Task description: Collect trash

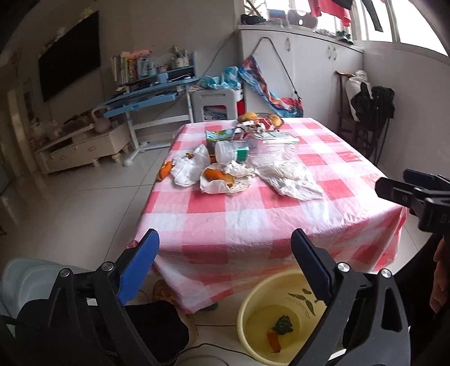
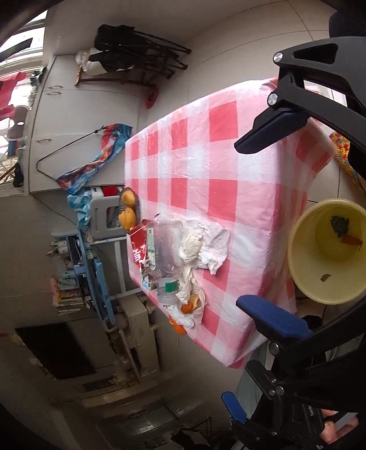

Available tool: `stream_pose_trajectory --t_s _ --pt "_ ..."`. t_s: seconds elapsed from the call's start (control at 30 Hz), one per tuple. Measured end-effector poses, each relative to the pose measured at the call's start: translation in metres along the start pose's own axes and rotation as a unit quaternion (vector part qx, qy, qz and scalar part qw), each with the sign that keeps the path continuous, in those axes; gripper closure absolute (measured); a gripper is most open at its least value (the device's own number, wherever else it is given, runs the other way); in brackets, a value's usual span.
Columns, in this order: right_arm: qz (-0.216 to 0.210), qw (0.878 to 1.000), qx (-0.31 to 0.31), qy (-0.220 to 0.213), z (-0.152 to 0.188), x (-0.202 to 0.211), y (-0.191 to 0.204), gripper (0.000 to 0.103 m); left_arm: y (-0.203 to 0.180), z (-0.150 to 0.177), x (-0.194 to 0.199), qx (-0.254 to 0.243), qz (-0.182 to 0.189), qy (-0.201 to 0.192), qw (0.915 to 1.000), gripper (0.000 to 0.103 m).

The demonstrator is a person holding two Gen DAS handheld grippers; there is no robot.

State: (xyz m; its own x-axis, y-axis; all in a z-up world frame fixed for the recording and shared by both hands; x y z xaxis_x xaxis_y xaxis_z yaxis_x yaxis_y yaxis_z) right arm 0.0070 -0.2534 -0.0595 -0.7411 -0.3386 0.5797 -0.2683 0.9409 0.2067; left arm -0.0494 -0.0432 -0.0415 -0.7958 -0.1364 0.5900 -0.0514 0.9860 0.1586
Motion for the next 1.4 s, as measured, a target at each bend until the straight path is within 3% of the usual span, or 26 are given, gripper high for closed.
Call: stream_pose_trajectory --t_s 0.3,0.9,1.4 --pt "0.0 0.997 0.071 -0.009 0.004 -0.003 0.031 0.006 0.02 0.0 -0.009 0.049 -0.013 0.012 0.9986 0.011" --pt "-0.006 0.996 0.086 -0.001 0.009 -0.008 0.041 0.006 0.034 0.006 -0.023 0.093 -0.025 0.032 0.9949 0.011" --pt "-0.006 0.995 0.097 0.005 0.012 -0.011 0.047 0.007 0.036 0.007 -0.023 0.099 -0.026 0.032 0.9942 0.011"
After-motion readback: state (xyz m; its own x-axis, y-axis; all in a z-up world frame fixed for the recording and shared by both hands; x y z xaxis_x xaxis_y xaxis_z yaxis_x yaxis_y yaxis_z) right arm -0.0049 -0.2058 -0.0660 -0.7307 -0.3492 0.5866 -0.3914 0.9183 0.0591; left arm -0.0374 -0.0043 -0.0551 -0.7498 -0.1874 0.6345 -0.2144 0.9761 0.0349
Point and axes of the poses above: each gripper's, at about its wrist camera, not at the fingertips, and x roughly against the way its jaws point, y to its left, z to its underside, the point moved 4 cm from there along -x, roughly the way its jaws point, and after that the axes turned 9 degrees about -z, right-handed, at the moved point
